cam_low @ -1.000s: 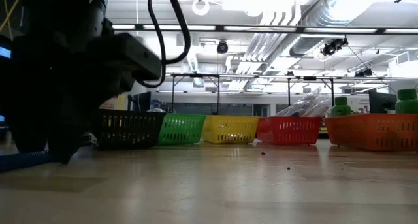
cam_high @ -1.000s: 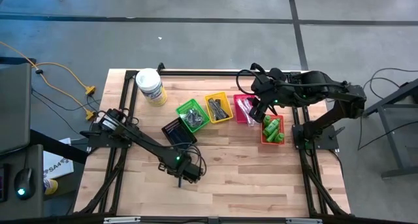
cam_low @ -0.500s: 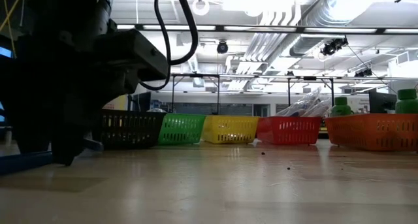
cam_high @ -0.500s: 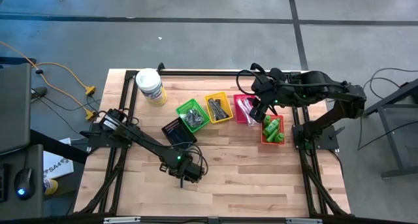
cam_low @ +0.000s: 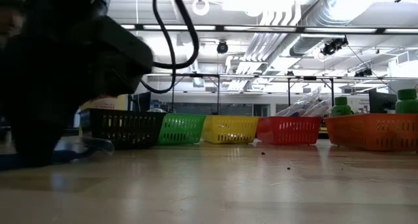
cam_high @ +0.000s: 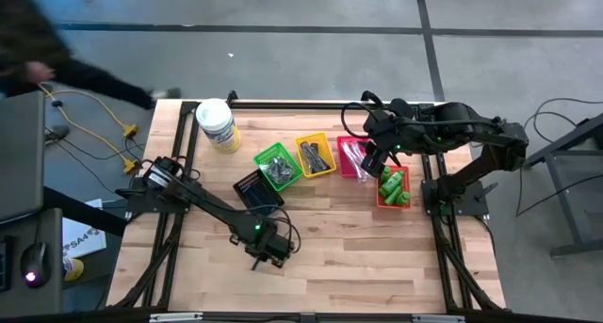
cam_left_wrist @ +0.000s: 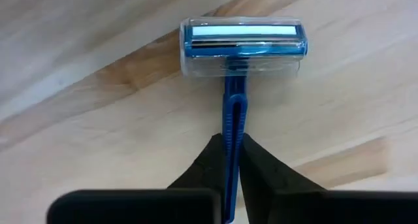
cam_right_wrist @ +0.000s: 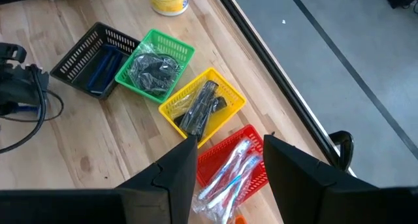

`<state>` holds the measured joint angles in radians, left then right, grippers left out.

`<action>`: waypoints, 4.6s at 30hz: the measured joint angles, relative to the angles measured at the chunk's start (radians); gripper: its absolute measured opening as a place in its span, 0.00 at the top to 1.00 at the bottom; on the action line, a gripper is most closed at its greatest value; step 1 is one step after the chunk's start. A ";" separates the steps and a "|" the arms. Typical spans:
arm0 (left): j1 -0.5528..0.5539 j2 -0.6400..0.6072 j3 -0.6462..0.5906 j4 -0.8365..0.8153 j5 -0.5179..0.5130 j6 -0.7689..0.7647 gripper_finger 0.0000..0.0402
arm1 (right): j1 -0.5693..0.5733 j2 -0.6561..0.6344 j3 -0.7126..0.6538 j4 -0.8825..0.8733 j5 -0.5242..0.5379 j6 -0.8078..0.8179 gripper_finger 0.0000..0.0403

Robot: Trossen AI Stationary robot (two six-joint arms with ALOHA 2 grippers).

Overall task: Pick & Place Travel size toiletries
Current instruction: Put the blue razor into the black bin, then return to Home Position

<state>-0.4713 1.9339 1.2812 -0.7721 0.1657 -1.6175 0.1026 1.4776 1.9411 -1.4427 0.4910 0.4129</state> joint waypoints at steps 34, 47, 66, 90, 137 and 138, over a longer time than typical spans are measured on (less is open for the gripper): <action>0.437 -0.357 -0.001 -0.347 -0.176 1.511 0.95 | -0.001 0.000 0.000 0.009 0.008 -0.025 0.59; 0.452 -0.289 0.000 -0.381 -0.213 1.847 0.82 | -0.001 0.000 0.000 0.011 0.008 0.010 0.59; 0.451 -0.495 -0.005 -0.340 -0.271 1.560 0.70 | 0.040 -0.014 -0.028 0.003 0.093 0.167 0.59; 0.452 -1.436 -0.469 -0.113 -0.528 1.208 0.70 | 0.225 -0.454 -1.093 1.358 0.118 0.395 0.59; 0.452 -1.666 -0.899 0.201 -0.810 0.953 0.70 | -0.299 -0.605 -1.935 2.392 -0.472 0.371 0.78; 0.452 -1.666 -0.899 0.204 -0.809 0.954 0.70 | -0.300 -0.605 -1.935 2.392 -0.473 0.375 0.78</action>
<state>-0.0196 0.2676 0.3824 -0.5686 -0.6437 -0.6640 -0.1970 0.8730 0.0063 0.9493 0.0182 0.7883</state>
